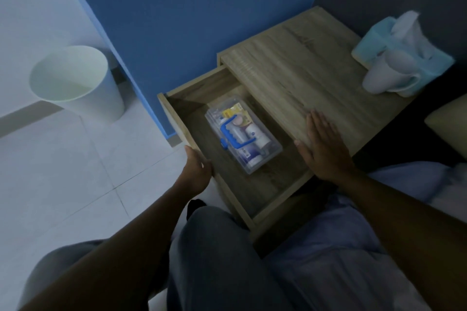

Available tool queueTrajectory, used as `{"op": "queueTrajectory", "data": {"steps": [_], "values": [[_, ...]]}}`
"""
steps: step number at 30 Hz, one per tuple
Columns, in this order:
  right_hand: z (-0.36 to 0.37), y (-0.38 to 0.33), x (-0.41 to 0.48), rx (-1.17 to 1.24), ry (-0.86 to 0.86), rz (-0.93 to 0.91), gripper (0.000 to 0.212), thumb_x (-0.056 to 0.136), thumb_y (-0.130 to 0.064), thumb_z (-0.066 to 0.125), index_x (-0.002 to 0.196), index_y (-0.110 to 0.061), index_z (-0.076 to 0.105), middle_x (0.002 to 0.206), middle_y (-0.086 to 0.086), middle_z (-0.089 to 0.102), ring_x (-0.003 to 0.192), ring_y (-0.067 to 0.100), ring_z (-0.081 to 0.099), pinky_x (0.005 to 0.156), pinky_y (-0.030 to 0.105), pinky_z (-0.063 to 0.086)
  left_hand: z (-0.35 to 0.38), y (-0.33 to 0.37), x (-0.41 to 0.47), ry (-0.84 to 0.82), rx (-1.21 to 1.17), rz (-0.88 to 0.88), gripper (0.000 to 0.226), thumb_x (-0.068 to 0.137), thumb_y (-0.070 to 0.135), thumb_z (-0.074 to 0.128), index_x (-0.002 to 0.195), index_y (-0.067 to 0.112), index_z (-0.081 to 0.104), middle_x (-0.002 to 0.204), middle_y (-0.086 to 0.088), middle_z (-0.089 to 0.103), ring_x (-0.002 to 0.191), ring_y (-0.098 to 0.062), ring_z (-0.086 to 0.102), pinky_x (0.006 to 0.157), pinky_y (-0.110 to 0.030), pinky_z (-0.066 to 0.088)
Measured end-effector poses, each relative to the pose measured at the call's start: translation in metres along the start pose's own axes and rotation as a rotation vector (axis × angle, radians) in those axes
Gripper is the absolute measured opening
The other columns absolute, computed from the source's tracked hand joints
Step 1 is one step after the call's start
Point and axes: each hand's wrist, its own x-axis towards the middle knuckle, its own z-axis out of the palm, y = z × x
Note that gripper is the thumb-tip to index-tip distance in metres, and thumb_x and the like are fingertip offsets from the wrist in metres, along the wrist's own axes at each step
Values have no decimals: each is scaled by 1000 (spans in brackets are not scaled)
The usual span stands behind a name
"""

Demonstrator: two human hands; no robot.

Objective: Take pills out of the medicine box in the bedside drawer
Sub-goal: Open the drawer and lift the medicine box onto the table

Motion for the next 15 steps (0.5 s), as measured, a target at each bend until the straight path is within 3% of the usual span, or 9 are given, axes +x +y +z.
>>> {"op": "queueTrajectory", "data": {"steps": [3, 6, 9, 11, 15], "values": [[-5, -9, -3, 19, -55, 34, 72, 102, -43, 34, 158, -6, 8, 167, 13, 6, 154, 26, 5, 123, 41, 4, -12, 21, -7, 129, 57, 229, 78, 87, 25, 64, 144, 37, 13, 155, 0, 26, 133, -10, 32, 106, -43, 40], [-11, -37, -13, 7, 18, -168, 64, 97, -21, 50, 154, -6, 26, 163, 16, 21, 152, 32, 18, 122, 50, 17, -28, 41, -8, 189, 170, 311, 85, 87, 29, 63, 150, 34, 4, 163, 1, 8, 150, -25, 12, 114, -49, 28], [-4, -80, -29, 89, 84, -316, 50, 96, -18, 45, 145, -10, 47, 155, 14, 41, 146, 30, 34, 115, 53, 33, -45, 54, 4, 106, 306, 323, 84, 88, 25, 62, 152, 28, 8, 163, -1, 9, 149, -31, 16, 113, -53, 34], [2, -106, -34, 163, 18, -223, 49, 97, -24, 38, 144, -16, 47, 157, 8, 39, 148, 26, 31, 115, 50, 34, -49, 62, 16, 32, 461, 243, 86, 90, 26, 60, 155, 24, 4, 165, -3, -1, 151, -30, 5, 116, -55, 27], [18, -138, -29, 311, 48, 220, 53, 98, -35, 42, 148, -20, 37, 159, 7, 31, 146, 24, 30, 115, 45, 34, -45, 83, 46, -50, 509, 249, 81, 92, 24, 58, 156, 21, 8, 165, -3, 2, 151, -27, 3, 119, -53, 21]]}}
